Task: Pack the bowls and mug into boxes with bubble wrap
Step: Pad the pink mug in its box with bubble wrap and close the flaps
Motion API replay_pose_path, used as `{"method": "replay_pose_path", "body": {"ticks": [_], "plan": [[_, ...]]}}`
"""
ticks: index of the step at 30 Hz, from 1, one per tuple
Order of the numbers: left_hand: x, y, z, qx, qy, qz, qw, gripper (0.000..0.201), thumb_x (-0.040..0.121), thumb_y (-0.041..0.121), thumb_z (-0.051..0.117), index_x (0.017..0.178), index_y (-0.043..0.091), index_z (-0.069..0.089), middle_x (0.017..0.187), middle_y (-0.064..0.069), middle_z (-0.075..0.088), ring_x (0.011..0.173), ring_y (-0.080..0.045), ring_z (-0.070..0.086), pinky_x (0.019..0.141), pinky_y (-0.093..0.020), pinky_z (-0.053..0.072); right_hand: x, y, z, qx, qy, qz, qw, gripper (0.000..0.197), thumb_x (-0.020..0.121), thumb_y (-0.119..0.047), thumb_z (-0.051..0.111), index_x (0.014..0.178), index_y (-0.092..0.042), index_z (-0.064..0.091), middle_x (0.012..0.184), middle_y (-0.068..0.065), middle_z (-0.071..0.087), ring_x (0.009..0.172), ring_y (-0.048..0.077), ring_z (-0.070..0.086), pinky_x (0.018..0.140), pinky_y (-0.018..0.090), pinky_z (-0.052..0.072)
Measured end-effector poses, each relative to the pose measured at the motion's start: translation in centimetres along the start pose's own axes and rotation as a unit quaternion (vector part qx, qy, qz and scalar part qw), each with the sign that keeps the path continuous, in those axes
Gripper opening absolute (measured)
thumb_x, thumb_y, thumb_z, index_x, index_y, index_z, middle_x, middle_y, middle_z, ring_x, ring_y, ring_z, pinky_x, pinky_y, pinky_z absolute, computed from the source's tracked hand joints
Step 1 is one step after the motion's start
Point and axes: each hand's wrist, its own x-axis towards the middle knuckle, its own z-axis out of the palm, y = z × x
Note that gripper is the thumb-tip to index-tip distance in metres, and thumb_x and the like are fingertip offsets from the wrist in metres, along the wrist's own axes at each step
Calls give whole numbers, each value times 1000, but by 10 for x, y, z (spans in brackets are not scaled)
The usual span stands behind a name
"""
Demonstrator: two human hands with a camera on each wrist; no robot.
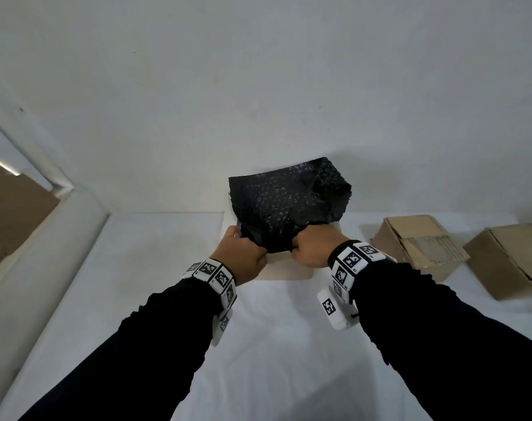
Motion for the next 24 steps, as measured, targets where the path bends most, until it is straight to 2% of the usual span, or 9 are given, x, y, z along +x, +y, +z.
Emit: {"method": "replay_pose_path", "body": {"ticks": [3,7,9,11,14,17,19,21,24], "plan": [[0,3,-3,-1,-15,3,1000,40,82,30,31,56,16,59,46,-1,51,48,-26,50,78,-34,25,3,1,4,29,-66,12,997,33,93,-29,41,96,-13,69,100,6,68,90,24,59,73,28,41],[2,-4,-14,-72,-16,-8,997,23,90,35,46,88,23,66,72,2,66,70,-25,58,89,-35,34,0,5,-9,84,-60,1,995,25,88,-29,51,85,-15,71,86,3,69,78,22,62,69,30,49],[2,-11,-15,-91,62,-19,994,15,84,37,61,83,23,65,74,5,65,70,-22,59,76,-33,38,-10,11,-22,149,31,-16,988,22,86,-32,59,72,-18,68,68,-2,66,63,15,60,60,27,46],[2,-17,-11,-88,170,-40,981,18,77,37,69,80,21,62,82,2,58,76,-22,54,67,-32,36,-22,14,-31,197,216,-11,956,29,86,-34,64,64,-18,54,54,-5,54,50,11,49,52,24,34],[6,-21,-8,-114,231,-91,962,32,83,44,64,106,21,62,113,-5,52,97,-24,48,78,-35,42,-24,19,-33,179,466,58,864,30,80,-40,70,81,-18,49,80,-1,50,70,15,44,61,27,35],[18,-22,-8,-128,124,-103,979,42,90,54,47,110,22,68,126,-6,55,112,-26,51,91,-39,44,-10,30,-21,197,380,140,893,53,72,-47,75,108,-18,50,115,7,45,98,22,44,78,30,40],[24,-19,-9,-85,26,-97,991,52,96,53,34,93,17,72,104,-4,65,99,-24,58,86,-37,46,1,32,-13,214,314,125,917,28,79,-22,71,101,-16,53,109,6,51,103,25,48,78,32,41],[26,-16,-8,-38,1,-99,994,55,100,44,24,79,15,67,87,-2,66,90,-21,60,95,-36,40,7,25,-10,222,294,69,927,19,78,3,56,85,-14,54,93,4,55,93,28,52,74,37,45],[27,-18,-3,-16,11,-109,994,50,98,38,27,73,17,66,83,1,65,92,-16,59,113,-35,22,14,12,-9,148,334,75,928,17,72,-8,61,87,-15,54,104,7,52,97,31,48,77,44,47]]}}
